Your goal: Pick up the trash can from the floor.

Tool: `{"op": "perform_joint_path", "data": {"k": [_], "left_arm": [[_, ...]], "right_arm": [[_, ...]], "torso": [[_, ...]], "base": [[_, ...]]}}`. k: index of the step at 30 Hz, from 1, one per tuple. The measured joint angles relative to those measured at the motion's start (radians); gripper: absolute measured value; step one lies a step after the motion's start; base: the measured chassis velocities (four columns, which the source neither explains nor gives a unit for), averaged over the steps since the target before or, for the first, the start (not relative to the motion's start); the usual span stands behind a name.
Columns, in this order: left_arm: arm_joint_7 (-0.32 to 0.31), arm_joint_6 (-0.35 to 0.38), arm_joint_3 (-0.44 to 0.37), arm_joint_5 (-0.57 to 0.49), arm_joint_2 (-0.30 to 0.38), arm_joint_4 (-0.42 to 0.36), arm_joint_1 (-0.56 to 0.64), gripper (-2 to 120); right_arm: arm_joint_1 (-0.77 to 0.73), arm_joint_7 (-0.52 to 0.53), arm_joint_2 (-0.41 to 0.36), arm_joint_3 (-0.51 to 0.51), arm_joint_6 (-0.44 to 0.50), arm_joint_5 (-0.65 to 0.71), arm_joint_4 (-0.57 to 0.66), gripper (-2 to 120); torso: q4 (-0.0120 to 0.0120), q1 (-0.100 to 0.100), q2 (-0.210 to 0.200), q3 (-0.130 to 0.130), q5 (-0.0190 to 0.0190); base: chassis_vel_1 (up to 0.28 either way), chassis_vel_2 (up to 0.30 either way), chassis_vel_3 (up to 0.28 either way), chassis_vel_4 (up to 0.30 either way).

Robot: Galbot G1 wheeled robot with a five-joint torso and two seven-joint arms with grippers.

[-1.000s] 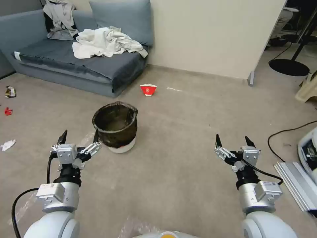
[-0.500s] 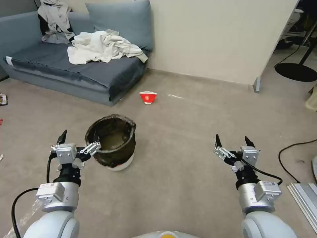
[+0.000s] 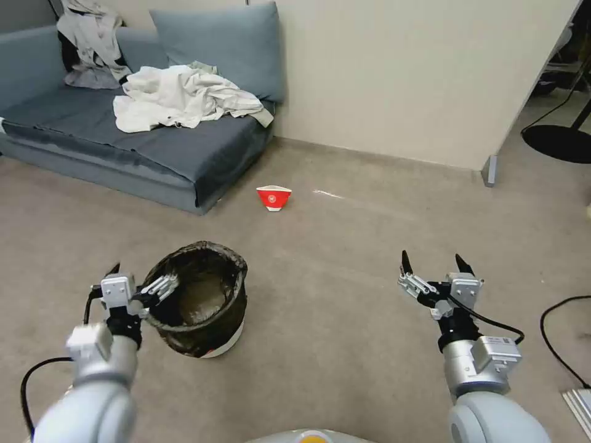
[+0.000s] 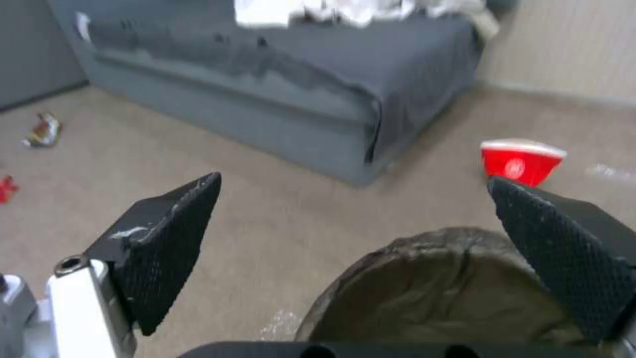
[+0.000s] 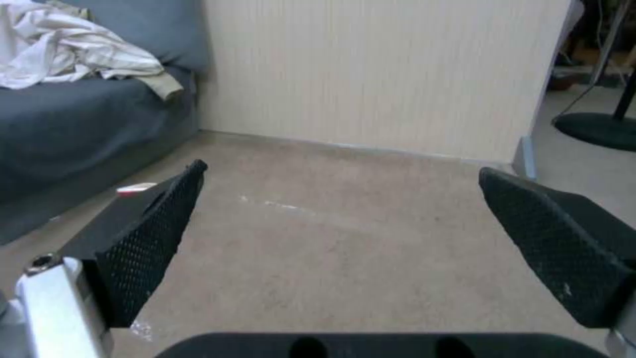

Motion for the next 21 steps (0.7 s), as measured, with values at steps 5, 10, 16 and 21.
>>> {"op": "perform_joint_path", "data": {"k": [5,10,16,21], "left_arm": [[0.0,0.005,-0.003,-0.006,0.005,0.003,-0.013,100],[-0.013,0.03,0.0,-0.002,-0.006,-0.031,-0.013,100],[-0.023,0.091,-0.006,-0.017,0.0,-0.021,-0.028,100],[-0.051,0.213,-0.006,-0.062,0.004,-0.003,-0.046,100]], "right_arm": [[0.003,0.002,0.0,0.001,0.002,0.0,-0.009,100],[0.015,0.003,0.0,-0.003,0.002,0.0,-0.02,100],[0.021,0.006,0.001,-0.003,-0.004,0.0,-0.026,100],[0.023,0.006,-0.002,-0.002,-0.005,0.0,-0.03,100]], "torso": [[-0.0003,0.0,0.0,0.0,0.0002],[0.0,0.0,0.0,0.0,-0.0006],[-0.0001,0.0,0.0,0.0,-0.0003],[-0.0002,0.0,0.0,0.0,-0.0005]], "base": [[-0.038,0.047,0.023,-0.052],[0.0,0.0,0.0,0.0],[0.0,0.0,0.0,0.0],[0.0,0.0,0.0,0.0]]}}
